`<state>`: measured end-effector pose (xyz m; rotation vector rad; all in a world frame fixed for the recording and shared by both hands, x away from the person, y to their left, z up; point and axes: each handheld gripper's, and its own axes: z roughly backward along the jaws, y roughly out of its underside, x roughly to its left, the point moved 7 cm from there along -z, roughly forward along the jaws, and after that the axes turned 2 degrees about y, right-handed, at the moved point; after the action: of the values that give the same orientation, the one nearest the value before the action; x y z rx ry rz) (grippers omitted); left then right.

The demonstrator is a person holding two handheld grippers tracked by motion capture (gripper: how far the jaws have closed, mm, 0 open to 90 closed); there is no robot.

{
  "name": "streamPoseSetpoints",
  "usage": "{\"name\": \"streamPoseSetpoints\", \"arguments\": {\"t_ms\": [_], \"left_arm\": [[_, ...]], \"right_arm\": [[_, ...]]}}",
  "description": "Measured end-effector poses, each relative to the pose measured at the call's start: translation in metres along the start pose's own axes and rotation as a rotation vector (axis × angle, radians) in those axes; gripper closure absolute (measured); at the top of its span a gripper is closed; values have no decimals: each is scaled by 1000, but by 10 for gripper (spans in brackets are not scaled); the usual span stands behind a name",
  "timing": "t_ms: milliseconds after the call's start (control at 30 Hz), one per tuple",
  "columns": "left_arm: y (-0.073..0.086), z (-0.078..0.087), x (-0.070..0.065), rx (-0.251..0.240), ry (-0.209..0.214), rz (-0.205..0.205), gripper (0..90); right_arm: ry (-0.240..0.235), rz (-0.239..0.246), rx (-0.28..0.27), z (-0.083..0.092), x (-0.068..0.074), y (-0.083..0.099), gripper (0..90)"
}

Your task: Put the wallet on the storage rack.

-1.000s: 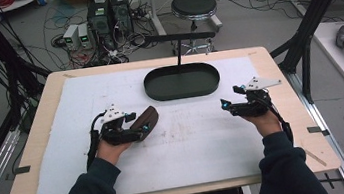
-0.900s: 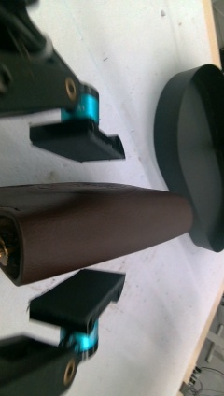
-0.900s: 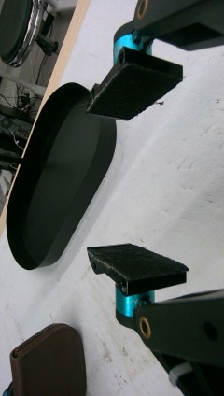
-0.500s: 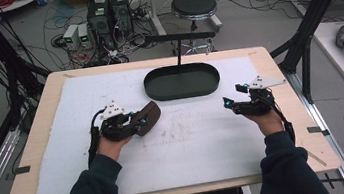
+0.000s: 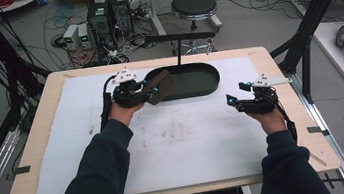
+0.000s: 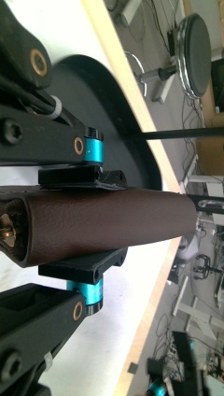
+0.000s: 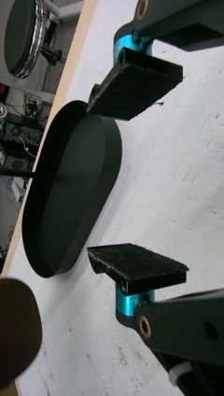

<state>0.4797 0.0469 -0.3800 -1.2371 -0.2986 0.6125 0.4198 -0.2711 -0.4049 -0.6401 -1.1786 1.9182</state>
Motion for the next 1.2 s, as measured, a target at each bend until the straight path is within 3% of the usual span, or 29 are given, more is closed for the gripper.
{"name": "streamPoseSetpoints", "arguments": {"t_ms": [333, 433, 667, 833, 1133, 1200], "left_arm": [[-18, -57, 24, 52, 6, -15, 638], [-19, -67, 29, 35, 2, -2, 638], [-1, -93, 33, 65, 22, 44, 638], [8, -109, 34, 102, 22, 50, 638], [22, -117, 46, 115, 10, 133, 634], [26, -119, 46, 141, 20, 139, 632]], "right_arm": [[-2, -4, -4, -1, -3, 0, 277], [-5, -9, -4, -1, -3, 1, 277], [-5, -20, -9, -1, -5, 1, 277], [-4, -17, -7, -2, -6, 1, 277], [-5, -19, -6, -1, -5, 2, 277], [-6, -23, -3, -1, -5, 3, 277]]}}
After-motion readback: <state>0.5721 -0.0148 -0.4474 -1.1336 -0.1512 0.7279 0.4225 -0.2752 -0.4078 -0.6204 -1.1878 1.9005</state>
